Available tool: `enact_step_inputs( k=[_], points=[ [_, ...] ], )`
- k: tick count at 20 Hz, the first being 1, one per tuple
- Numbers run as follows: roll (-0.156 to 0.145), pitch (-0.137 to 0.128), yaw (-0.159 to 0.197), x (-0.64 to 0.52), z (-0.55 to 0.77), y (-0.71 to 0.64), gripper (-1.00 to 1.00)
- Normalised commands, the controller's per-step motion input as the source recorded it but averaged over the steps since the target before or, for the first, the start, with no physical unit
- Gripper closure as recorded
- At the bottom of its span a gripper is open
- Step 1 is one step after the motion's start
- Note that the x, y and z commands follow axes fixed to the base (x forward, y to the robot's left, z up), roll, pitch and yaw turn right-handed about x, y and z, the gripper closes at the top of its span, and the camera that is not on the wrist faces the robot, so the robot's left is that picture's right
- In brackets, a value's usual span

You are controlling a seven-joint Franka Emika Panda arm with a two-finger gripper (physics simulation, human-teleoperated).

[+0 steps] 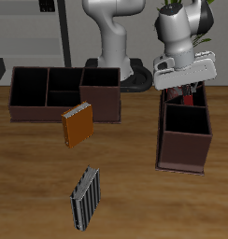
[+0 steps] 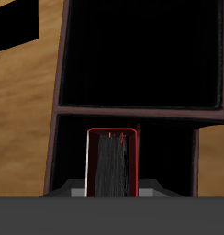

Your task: Place the red mug into the left desk caddy's left compartment and place the red book into the left desk caddy's back compartment and place the orange book into the back desk caddy's front compartment

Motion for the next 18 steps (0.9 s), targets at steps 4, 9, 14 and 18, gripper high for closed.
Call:
enact_step_inputs(
  k=[4,9,14,18],
  points=[
    [-0.016,0.044,-0.001,0.06,-0.17,-0.06,1.0],
    [0.015,0.093,0.027,0.02,-0.28,0.12,1.0],
    [0.003,0.063,-0.017,0.03,-0.09,0.01,-1.0],
    [0.026,0.0,0.026,-0.11,0.1,0.05,-1.0]
  ],
)
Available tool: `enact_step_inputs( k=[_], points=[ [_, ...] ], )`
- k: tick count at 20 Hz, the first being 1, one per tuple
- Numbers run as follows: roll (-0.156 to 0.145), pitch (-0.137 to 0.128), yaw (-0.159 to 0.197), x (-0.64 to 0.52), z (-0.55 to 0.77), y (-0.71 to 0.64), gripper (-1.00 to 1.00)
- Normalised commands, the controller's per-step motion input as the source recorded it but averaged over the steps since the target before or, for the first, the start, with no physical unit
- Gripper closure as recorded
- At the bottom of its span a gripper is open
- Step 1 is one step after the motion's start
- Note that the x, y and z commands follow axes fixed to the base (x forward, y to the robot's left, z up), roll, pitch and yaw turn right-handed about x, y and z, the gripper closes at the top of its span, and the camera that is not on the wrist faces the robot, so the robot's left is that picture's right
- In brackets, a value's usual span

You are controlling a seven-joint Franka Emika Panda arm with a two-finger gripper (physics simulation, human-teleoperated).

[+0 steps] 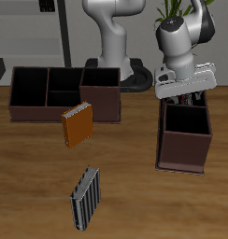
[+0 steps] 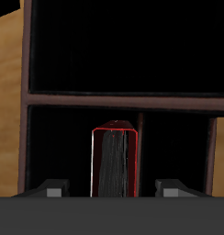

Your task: Place the red mug into the left desk caddy's left compartment and place the red book into the left desk caddy's back compartment and place the orange book into the back desk caddy's front compartment

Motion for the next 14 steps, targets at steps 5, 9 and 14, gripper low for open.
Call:
enact_step_inputs(
  k=[5,9,14],
  points=[
    [0.014,-0.024,-0.004,-0.1,0.22,-0.01,-1.0],
    [-0.017,-0.017,0.011,-0.01,0.37,-0.26,-1.0],
    [-0.071,-0.072,0.02,0.09,0.51,-0.68,-1.0]
  ],
)
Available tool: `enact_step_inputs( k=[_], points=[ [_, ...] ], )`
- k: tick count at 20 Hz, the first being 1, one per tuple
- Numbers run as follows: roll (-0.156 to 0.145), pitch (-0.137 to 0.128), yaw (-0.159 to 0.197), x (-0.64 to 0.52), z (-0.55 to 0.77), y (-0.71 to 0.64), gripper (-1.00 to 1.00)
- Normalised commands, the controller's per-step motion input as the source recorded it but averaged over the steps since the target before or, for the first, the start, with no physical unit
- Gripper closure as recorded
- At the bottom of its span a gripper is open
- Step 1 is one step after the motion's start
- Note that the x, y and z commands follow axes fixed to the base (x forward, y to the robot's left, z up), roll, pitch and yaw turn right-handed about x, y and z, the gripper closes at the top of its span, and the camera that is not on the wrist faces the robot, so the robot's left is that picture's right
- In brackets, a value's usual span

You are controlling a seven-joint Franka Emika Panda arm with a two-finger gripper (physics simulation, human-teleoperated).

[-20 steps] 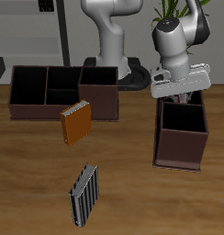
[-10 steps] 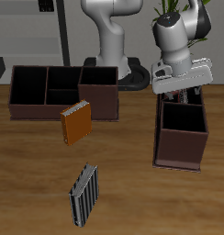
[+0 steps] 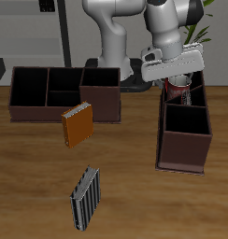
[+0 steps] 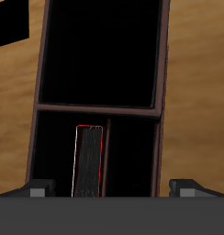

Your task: Place the red mug into the left desk caddy's left compartment and place the red book into the left desk caddy's back compartment and place the orange book into the back desk caddy's front compartment

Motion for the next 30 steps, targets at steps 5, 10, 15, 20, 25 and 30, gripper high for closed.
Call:
enact_step_inputs(
  k=[5,10,15,20,25,30],
  points=[
    [-0.102,-0.033,0.019,0.23,0.29,-0.86,-1.0],
    [-0.133,-0.022,0.004,0.22,0.18,-1.22,-1.0],
    [-0.104,0.002,-0.006,0.11,0.0,-0.8,-1.0],
    [-0.118,-0.008,-0.007,0.02,0.09,-0.99,-1.0],
    [-0.053,0.007,-0.064,-0.06,0.02,-0.84,-1.0],
    [0.053,0.0,-0.084,-0.12,-0.1,-0.6,-1.0]
  ],
)
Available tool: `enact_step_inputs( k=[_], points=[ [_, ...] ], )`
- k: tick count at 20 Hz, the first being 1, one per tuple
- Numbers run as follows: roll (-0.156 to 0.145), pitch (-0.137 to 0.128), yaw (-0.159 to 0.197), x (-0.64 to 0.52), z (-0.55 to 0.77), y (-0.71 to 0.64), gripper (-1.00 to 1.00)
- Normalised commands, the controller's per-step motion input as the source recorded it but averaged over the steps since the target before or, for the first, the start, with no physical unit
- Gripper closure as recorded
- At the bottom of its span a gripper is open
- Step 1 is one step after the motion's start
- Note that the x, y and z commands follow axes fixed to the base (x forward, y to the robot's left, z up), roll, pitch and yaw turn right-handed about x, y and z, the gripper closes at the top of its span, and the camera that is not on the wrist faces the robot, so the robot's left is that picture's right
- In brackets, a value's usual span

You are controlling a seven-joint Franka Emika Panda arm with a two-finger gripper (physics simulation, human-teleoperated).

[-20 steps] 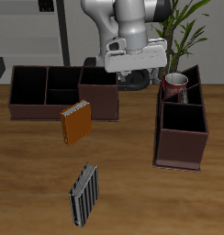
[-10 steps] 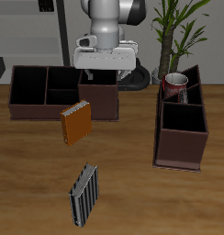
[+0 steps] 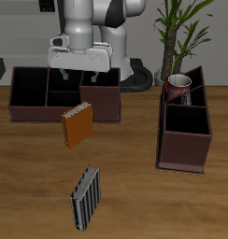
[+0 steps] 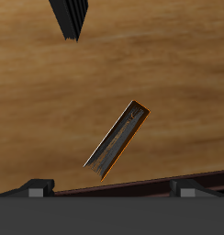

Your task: Place the red mug into the left desk caddy's left compartment and place the red book into the left desk caddy's back compartment and place the orange book into the back desk caddy's front compartment

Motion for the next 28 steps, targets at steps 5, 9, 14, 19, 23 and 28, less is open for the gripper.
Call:
enact_step_inputs(
  k=[5,9,14,19,23,28],
  points=[
    [-0.017,-0.049,-0.072,0.0,0.05,-0.39,-1.0],
    [0.035,-0.023,-0.078,0.16,0.04,-0.05,-1.0],
    [-0.006,-0.022,-0.1,0.3,0.02,0.15,-1.0],
    [-0.064,0.042,-0.038,0.33,-0.13,0.03,-1.0],
    [-0.071,0.034,-0.025,0.31,-0.14,-0.01,-1.0],
    [0.012,0.051,-0.047,0.12,-0.32,0.03,-1.0]
  ],
)
